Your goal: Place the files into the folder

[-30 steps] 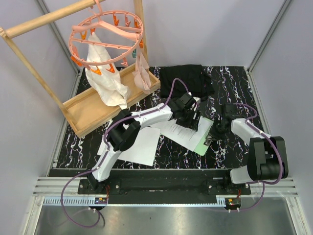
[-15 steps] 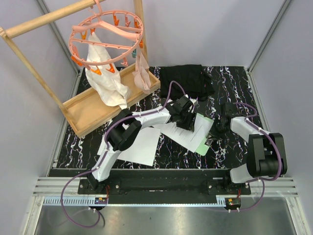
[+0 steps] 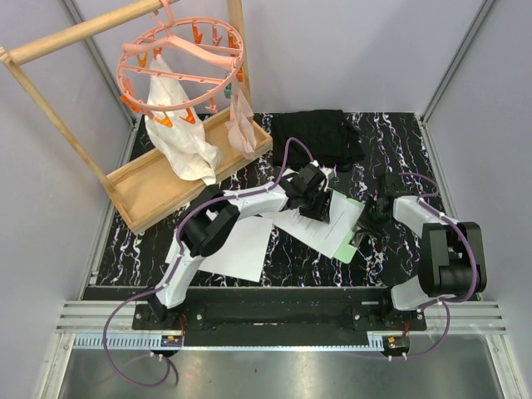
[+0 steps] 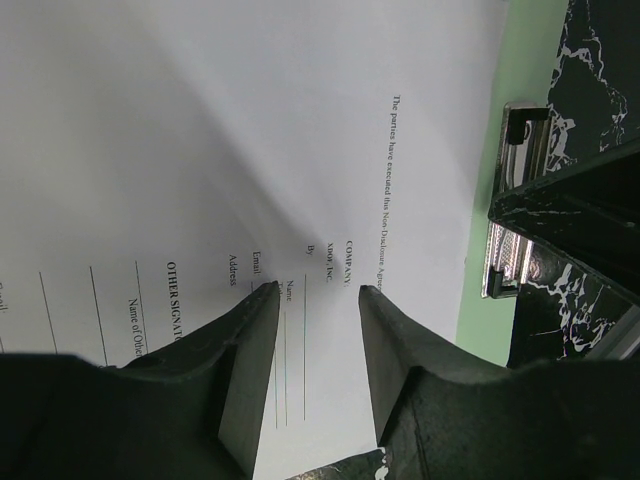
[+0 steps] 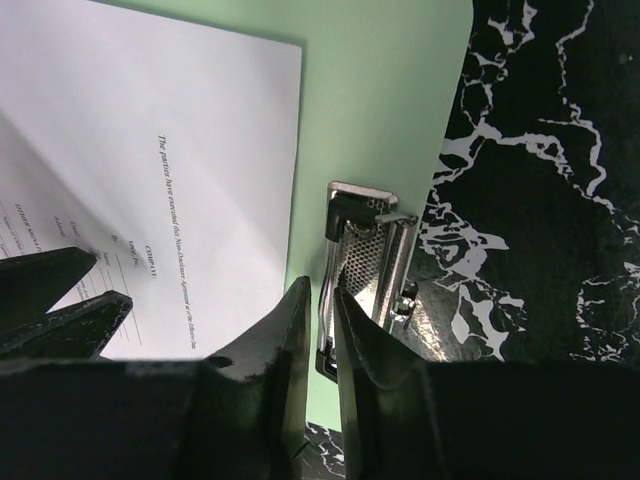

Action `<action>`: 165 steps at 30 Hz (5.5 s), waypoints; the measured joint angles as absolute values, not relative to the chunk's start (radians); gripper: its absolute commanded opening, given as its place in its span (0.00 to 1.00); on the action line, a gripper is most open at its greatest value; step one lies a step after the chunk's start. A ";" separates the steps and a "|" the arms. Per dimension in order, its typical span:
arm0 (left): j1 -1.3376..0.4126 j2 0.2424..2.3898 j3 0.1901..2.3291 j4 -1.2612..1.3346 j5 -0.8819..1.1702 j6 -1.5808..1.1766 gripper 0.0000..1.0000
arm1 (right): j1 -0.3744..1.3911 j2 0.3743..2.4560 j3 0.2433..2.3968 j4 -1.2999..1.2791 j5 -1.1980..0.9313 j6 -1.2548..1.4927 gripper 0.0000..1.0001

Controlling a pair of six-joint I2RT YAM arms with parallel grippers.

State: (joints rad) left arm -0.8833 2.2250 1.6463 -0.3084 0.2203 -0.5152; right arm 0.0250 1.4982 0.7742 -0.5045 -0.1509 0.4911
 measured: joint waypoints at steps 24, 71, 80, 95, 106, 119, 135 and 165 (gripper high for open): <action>-0.873 2.197 1.668 -0.420 0.224 -0.483 0.82 | 0.012 1.415 0.678 -0.362 -0.202 0.528 0.00; -0.772 2.227 1.740 -0.502 0.312 -0.507 0.74 | -0.096 1.198 0.423 0.030 -0.595 0.680 0.00; -0.804 2.242 1.736 -0.412 0.370 -0.577 0.74 | -0.108 1.187 0.356 0.154 -0.632 0.771 0.00; -0.803 2.238 1.692 -0.336 0.373 -0.668 0.74 | -0.115 1.148 0.293 0.261 -0.637 0.898 0.00; -0.809 2.198 1.599 -0.220 0.318 -0.825 0.75 | -0.115 1.133 0.283 0.234 -0.581 0.920 0.00; -0.838 2.196 1.575 -0.160 0.304 -0.907 0.75 | -0.115 1.133 0.284 0.170 -0.512 0.872 0.00; -0.896 2.119 1.609 -0.279 0.314 -0.786 0.95 | -0.112 1.068 0.554 -0.295 -0.387 0.702 0.64; -0.753 1.325 0.906 -0.486 -0.068 -0.598 0.99 | 0.460 1.464 0.733 -0.331 -0.080 0.748 0.39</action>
State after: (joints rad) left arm -0.7532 1.3254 0.9058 -0.4862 -0.0685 -0.5976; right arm 0.4603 1.4635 0.7326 -0.3309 -0.0803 0.7483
